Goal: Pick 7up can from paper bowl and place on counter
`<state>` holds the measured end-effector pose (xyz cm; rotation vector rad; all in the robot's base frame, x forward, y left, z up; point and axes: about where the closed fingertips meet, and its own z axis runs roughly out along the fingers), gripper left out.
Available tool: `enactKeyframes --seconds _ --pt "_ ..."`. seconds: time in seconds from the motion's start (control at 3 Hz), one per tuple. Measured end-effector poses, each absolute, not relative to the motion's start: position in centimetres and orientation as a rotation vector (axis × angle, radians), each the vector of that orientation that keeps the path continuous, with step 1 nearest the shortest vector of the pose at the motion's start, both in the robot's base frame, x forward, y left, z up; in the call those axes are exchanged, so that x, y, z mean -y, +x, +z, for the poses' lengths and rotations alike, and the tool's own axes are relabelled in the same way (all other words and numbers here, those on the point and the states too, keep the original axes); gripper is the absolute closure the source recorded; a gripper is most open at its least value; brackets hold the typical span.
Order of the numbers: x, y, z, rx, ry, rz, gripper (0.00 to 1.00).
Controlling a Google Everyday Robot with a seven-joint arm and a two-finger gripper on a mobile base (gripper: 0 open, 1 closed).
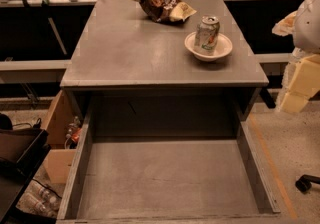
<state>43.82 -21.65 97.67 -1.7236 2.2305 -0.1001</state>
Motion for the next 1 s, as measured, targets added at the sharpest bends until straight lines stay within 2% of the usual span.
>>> enactKeyframes --seconds 0.67,1.0 --pt "22.1 45.1 98.2 -2.187 -1.627 -0.146 0.0" --pt "24.1 45.0 97.5 -2.113 -1.499 -0.144 0.0"
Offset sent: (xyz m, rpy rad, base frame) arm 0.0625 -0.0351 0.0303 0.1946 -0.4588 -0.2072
